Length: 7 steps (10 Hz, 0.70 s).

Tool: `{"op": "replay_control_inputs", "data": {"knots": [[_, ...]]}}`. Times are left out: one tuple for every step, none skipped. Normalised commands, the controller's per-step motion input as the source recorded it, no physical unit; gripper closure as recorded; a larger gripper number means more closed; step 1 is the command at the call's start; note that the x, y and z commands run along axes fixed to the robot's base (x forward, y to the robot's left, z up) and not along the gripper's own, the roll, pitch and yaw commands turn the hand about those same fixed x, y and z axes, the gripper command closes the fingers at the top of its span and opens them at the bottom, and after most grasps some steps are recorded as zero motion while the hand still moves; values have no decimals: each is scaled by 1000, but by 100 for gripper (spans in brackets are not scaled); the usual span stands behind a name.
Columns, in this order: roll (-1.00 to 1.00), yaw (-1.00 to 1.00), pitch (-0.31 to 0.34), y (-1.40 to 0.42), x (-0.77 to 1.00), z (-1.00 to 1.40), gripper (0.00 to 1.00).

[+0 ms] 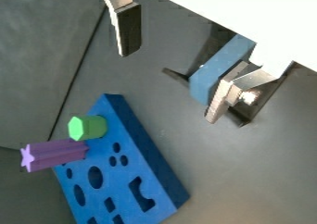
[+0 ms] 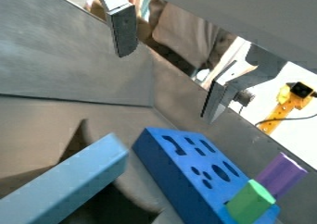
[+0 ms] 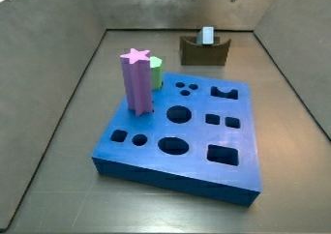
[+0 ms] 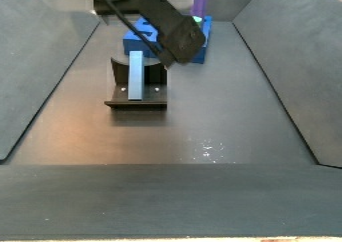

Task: Pick up the rectangle object. Move up. Place the rectangle object on the fixture. Regrasp the rectangle object. Move to above the board. Insert the rectangle object.
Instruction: Regrasp the rectangle object.

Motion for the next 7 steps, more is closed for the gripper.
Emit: {"op": "replay_control_inputs", "data": {"knots": [[1000,15,52,-684,-109,598,0],[1000,14,42,-488,-115,366,0],[1000,13,37,-329,-93,164,0],[1000,13,36,-222,-67,70,0],[1000,13,37,-30,-30,39,0],[1000,13,36,-10,-23,29,0],[1000,13,32,-16,-26,17,0]]}}
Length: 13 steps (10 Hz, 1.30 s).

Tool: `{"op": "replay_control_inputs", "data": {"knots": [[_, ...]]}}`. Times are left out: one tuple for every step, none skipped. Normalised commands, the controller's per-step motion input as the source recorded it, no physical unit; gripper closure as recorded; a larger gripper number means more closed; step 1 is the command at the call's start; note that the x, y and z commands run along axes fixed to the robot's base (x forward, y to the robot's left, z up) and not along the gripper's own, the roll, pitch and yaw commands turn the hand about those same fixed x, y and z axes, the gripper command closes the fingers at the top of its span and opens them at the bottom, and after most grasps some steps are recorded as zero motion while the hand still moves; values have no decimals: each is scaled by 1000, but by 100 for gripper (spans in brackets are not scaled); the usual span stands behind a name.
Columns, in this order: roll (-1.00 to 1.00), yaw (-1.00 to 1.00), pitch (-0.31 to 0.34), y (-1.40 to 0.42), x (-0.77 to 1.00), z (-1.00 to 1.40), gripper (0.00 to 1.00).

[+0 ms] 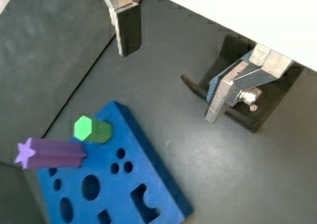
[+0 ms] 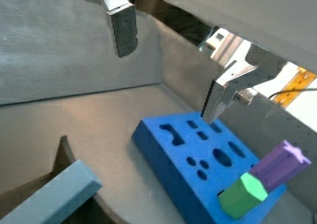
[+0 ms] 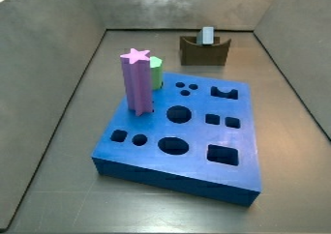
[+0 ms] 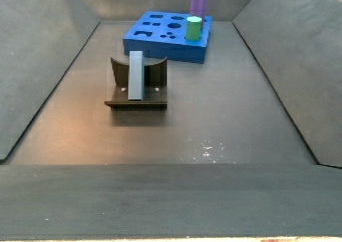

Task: Pick up the rectangle object. Move up. Place the rectangle object on the fixture. Regrasp the rectangle object. Move to above the board. Insert the rectangle object.
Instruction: Regrasp the rectangle object.

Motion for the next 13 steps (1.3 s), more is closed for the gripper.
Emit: {"op": "replay_control_inputs", "data": {"knots": [[1000,13,30,-21,-32,22,0],[1000,12,26,-30,-38,24,0],[1000,12,23,-28,-37,15,0],[1000,12,18,-27,-39,9,0],[1000,13,14,-28,-39,13,0],[1000,13,9,-24,-43,15,0],[1000,13,4,-23,-38,12,0],[1000,13,0,-28,-36,8,0],[1000,14,-4,-26,-37,13,0],[1000,14,-10,-20,-34,17,0],[1000,15,-14,-25,-32,16,0],[1000,15,-17,-27,-31,16,0],[1000,16,-24,-19,-27,14,0]]}}
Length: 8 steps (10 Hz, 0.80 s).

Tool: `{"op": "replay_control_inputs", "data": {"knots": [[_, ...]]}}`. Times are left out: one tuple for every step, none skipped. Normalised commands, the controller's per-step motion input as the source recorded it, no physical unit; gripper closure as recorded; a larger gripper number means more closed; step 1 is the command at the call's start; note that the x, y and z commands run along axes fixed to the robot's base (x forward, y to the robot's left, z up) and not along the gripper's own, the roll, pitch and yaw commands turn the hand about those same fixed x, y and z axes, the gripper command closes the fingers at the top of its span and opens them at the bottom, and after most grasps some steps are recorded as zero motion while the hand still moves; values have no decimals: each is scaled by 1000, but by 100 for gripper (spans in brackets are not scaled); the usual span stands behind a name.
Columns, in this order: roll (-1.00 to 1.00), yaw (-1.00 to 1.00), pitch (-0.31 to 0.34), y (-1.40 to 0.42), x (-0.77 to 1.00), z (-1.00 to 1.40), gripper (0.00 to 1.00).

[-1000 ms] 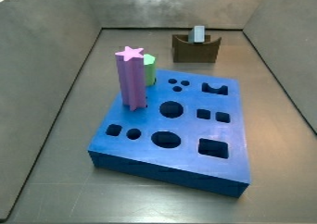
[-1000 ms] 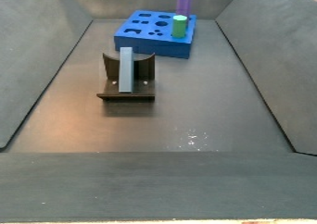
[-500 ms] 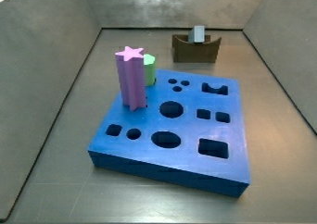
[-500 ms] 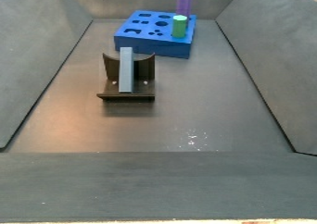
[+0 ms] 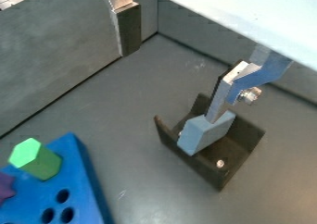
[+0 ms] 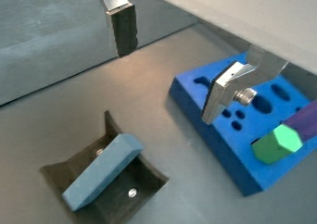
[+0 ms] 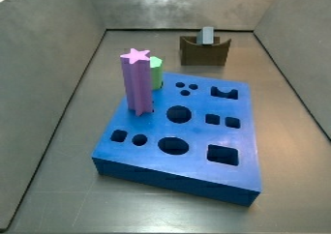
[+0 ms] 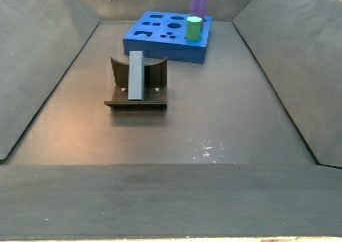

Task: Pick up the rectangle object. Move up. Place the rectangle object on the fixture. Regrasp the rectangle object. Move to above the board. Insert the rectangle object.
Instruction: Regrasp the rectangle object.

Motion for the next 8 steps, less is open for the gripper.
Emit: {"op": "replay_control_inputs", "data": {"knots": [[1000,16,-27,-20,-24,13,0],[1000,17,-33,-21,-19,12,0],[1000,17,-36,-16,-17,12,0],[1000,17,-40,-22,-15,13,0],[1000,18,-41,-20,-16,12,0],[1000,18,-41,-17,-20,10,0],[1000,18,-41,-17,-20,10,0],[1000,18,-40,-23,-17,13,0]]}}
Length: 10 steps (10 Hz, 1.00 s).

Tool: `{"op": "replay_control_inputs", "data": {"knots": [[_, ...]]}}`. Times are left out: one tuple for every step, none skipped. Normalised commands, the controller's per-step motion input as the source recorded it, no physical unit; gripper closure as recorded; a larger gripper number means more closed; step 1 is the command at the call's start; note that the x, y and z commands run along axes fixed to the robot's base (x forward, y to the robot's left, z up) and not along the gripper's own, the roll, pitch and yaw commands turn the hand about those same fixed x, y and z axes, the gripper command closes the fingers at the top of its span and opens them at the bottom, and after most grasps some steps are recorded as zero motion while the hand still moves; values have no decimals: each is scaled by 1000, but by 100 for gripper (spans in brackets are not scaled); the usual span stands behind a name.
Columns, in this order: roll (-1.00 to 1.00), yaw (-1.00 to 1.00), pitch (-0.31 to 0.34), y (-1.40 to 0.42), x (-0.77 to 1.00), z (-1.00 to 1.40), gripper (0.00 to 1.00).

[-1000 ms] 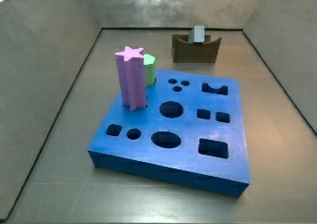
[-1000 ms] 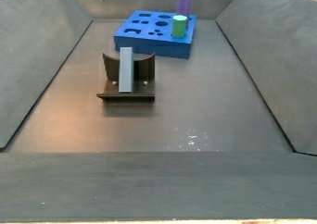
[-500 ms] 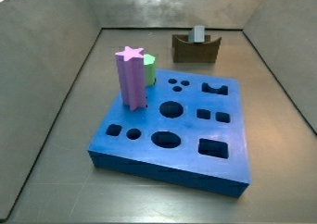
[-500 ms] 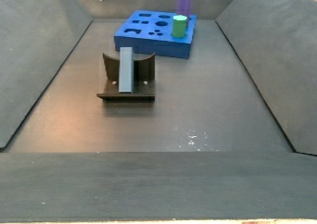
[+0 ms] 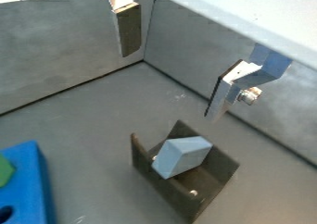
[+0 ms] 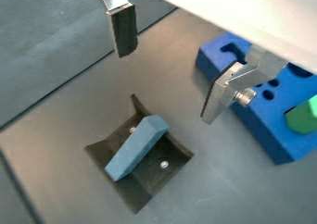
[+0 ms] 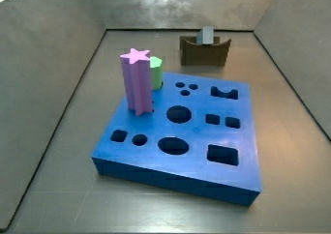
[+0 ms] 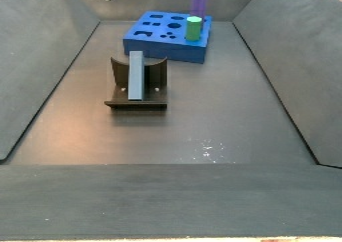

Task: Pick up the rectangle object. Move up. Place the rectangle object on the fixture. Regrasp the rectangle object. Move to above the board. Insert the rectangle object.
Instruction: Regrasp the rectangle object.

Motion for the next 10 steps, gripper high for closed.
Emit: {"op": "replay_control_inputs", "data": {"knots": [[1000,19,-38,-20,-16,15,0],[1000,19,-34,-21,-12,11,0],[1000,19,-33,-22,-7,7,0],[1000,19,-29,-20,-1,0,0],[1000,19,-23,-22,4,3,0],[1000,20,-17,-26,10,2,0],[1000,21,-12,-24,17,-3,0],[1000,22,-4,-24,21,1,0],[1000,23,3,-27,25,-4,0],[1000,25,11,-28,32,-10,0]]}}
